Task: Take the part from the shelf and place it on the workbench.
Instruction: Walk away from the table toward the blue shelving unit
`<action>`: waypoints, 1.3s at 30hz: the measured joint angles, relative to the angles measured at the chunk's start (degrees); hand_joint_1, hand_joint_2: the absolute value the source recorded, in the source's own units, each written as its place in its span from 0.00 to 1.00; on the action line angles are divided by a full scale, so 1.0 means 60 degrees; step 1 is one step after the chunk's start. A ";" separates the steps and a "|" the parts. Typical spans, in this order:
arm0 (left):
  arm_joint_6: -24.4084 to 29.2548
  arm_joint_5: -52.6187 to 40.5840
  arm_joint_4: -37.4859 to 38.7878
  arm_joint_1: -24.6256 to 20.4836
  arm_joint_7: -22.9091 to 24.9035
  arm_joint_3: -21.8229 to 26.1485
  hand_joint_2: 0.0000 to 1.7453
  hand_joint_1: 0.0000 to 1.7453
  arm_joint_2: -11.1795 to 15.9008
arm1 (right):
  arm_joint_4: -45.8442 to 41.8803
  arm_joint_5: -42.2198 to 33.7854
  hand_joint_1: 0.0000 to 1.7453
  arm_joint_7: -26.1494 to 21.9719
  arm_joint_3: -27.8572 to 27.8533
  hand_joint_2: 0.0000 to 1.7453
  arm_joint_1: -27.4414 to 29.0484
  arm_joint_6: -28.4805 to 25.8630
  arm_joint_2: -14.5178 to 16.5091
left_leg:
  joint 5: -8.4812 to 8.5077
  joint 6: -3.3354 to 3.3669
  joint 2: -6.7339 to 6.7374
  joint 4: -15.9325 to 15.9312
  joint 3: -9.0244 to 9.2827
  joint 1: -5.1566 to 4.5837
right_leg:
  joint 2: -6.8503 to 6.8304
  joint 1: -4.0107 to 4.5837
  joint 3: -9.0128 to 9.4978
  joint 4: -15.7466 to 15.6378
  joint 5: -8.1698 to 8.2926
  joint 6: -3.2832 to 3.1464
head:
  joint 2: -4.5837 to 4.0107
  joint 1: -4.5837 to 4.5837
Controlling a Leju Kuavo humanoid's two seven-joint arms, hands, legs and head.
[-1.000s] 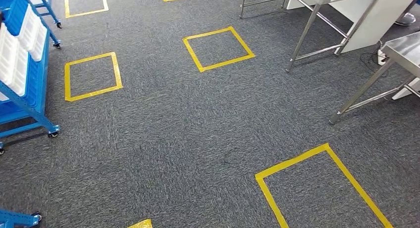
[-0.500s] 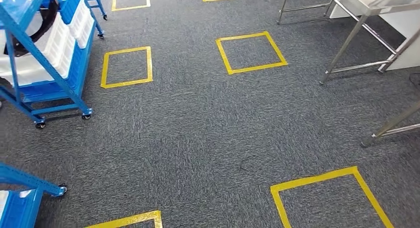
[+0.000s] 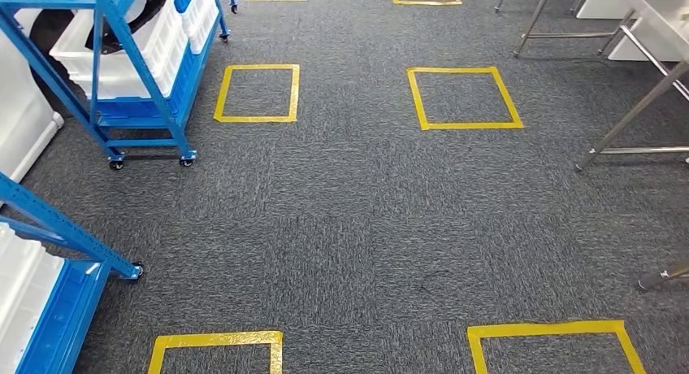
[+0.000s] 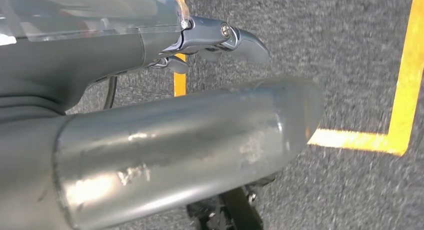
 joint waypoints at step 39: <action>-0.0008 -0.0099 -0.0001 -0.0044 0.0031 0.0065 0.00 0.00 -0.0015 | -0.0003 0.0098 0.00 0.0051 -0.0161 0.00 0.0024 -0.0022 0.0143 | -0.0005 -0.0058 -0.0984 0.0036 0.0040 -0.0064 | 0.0922 0.0000 0.0121 -0.1052 0.1169 -0.0195 | 0.0000 -0.0001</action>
